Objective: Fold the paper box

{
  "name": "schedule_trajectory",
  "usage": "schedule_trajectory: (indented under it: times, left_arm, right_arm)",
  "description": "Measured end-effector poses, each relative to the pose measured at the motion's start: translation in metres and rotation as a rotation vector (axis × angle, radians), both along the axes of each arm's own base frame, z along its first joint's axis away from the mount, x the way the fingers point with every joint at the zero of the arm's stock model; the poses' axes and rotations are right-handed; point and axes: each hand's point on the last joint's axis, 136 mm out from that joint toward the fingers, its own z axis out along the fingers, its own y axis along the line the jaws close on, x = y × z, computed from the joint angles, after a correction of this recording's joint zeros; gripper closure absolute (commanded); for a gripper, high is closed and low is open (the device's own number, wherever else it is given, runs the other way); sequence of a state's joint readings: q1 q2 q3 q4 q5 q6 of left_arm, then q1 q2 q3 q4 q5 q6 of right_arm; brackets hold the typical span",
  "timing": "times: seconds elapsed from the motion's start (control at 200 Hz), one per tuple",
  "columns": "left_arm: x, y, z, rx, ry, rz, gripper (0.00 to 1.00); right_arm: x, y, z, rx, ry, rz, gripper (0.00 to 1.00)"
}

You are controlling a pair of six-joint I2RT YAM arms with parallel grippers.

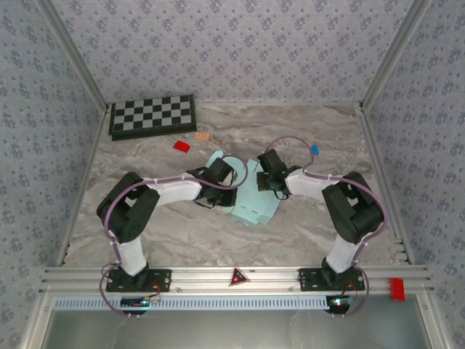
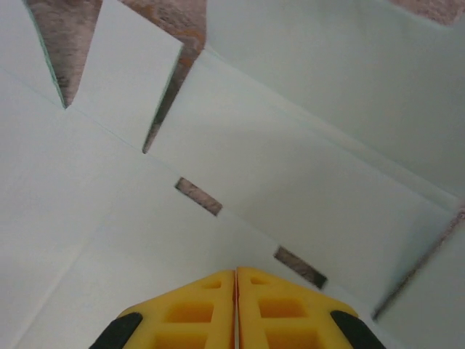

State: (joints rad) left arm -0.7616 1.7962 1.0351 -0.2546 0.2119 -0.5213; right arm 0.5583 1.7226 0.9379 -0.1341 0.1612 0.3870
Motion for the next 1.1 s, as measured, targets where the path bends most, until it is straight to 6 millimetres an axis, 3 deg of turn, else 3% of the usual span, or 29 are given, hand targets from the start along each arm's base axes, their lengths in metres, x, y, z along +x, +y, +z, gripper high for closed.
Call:
schedule_trajectory:
  times: [0.12, 0.23, 0.325, 0.425, 0.53, 0.68, 0.855, 1.099]
  left_arm:
    - [0.014, 0.001, 0.02, -0.002, -0.03, 0.011, 0.96]
    - [0.045, 0.005, 0.043, -0.024, -0.09, 0.036, 0.98]
    - [0.072, 0.012, 0.055, -0.033, -0.131, 0.061, 1.0]
    - [0.096, 0.021, 0.052, -0.019, -0.15, 0.076, 1.0]
    - [0.11, 0.029, 0.029, 0.018, -0.128, 0.076, 1.0]
    - [0.111, 0.038, -0.002, 0.064, -0.078, 0.075, 1.0]
    - [0.109, 0.042, -0.003, 0.06, -0.097, 0.085, 1.0]
    - [0.068, 0.065, -0.005, 0.087, -0.094, 0.142, 1.0]
  right_arm:
    - [-0.004, 0.001, 0.014, 0.008, -0.015, 0.01, 0.89]
    - [-0.01, 0.003, 0.03, 0.048, -0.047, 0.014, 0.89]
    - [-0.022, 0.005, 0.029, 0.08, -0.035, 0.017, 0.92]
    - [-0.037, 0.005, 0.015, 0.094, 0.006, 0.009, 0.96]
    - [-0.048, 0.002, 0.003, 0.095, 0.042, -0.008, 1.0]
    - [-0.05, 0.001, -0.003, 0.103, 0.058, -0.027, 1.0]
    - [-0.047, 0.003, -0.013, 0.087, 0.082, -0.033, 1.0]
    - [-0.026, 0.016, -0.013, 0.08, 0.076, -0.029, 0.96]
